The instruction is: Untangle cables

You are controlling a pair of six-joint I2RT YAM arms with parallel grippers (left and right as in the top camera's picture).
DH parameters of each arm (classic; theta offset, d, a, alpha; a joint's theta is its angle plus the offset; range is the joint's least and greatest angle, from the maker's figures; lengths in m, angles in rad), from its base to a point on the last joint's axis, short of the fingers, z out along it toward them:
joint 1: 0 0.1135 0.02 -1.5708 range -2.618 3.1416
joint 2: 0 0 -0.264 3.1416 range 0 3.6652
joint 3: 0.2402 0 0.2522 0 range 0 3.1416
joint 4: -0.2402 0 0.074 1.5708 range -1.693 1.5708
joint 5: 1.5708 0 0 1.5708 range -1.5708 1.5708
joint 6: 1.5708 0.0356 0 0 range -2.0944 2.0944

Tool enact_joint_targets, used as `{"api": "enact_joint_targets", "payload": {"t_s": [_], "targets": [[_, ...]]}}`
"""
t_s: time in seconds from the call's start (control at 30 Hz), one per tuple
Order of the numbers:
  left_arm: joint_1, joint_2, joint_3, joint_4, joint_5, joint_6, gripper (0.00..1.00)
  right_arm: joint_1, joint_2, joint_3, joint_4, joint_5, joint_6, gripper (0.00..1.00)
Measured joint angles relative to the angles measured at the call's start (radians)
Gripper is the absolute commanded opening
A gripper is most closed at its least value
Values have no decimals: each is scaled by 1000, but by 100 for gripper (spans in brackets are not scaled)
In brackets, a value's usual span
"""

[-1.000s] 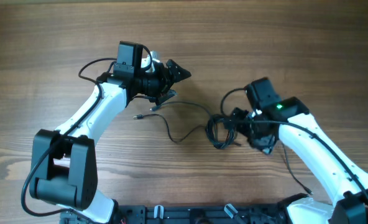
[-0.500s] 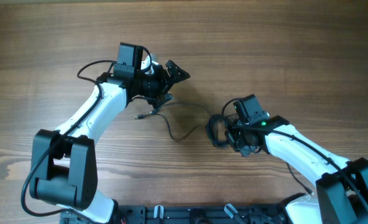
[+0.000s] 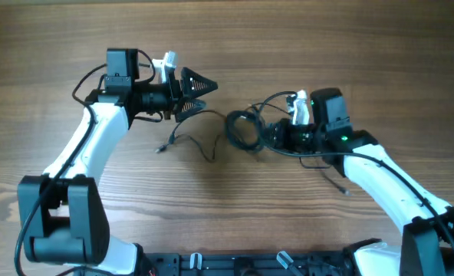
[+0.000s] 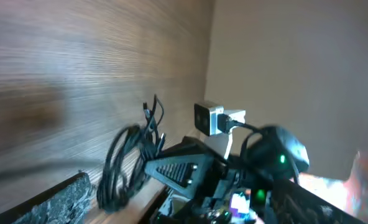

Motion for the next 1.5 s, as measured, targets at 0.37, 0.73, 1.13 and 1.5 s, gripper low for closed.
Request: {"api": "enact_joint_targets", "payload": {"t_s": [0.37,0.73,1.13,1.5], "targets": [[-114,-35,3,-333,-83,774,67,-1,-5,5,122,-13,-921,4],[-249,-35,2,-330,-351,827,4,-5,-5,5,144,-209,-584,75],[-32,-35,0,-220,-357,-432,4,83,-6,6,264,-154,-79,100],[-30,-35,0,-269,-99,-569,4,269,-6,6,346,589,-789,87]]}}
